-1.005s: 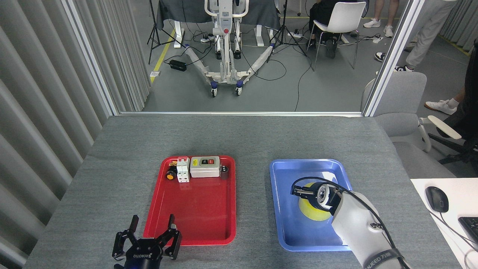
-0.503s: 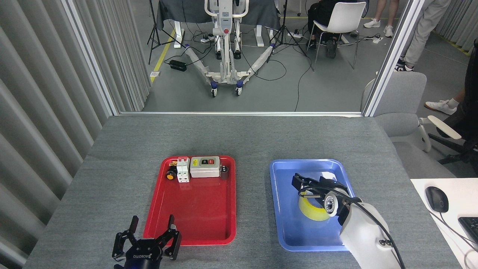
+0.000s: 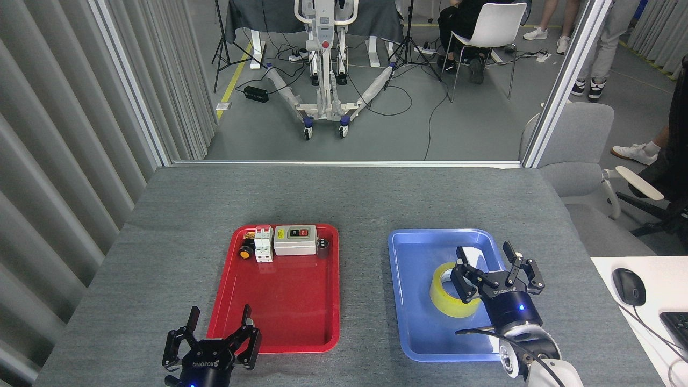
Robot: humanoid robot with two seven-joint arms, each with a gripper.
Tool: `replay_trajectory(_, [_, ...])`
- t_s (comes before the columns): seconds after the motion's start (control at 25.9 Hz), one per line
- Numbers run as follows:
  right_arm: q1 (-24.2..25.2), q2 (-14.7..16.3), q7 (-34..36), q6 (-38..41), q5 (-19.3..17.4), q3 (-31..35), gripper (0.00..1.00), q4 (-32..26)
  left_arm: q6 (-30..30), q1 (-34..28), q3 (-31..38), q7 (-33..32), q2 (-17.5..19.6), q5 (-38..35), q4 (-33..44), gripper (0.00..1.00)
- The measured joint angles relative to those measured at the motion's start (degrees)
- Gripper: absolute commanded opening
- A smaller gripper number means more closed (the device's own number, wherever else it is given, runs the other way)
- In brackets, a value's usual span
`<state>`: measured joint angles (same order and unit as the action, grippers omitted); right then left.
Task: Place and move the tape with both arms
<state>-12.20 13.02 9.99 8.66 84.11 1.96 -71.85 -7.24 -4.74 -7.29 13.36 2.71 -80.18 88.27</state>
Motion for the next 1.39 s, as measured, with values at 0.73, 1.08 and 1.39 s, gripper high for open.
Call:
replay_trajectory(0.73, [21.0,0.7,-1.1,-6.5,-1.8,1.3,1.00,-18.1,0.0,0.7,0.0,0.0,-0.1,0.1,-1.8,1.00])
replay_trajectory(1.08, [21.7,0.8,-0.7,-6.6,-2.1,1.3,1.00,-18.6,0.2,1.2,0.1,-0.7,0.0,0.6,-0.5,1.00])
replay_trajectory(1.39, [21.8,0.6,-0.7,-6.7,-2.1,1.4,1.00,-18.6,1.5,1.7,0.2,-0.8,0.1,3.9,0.0,1.00])
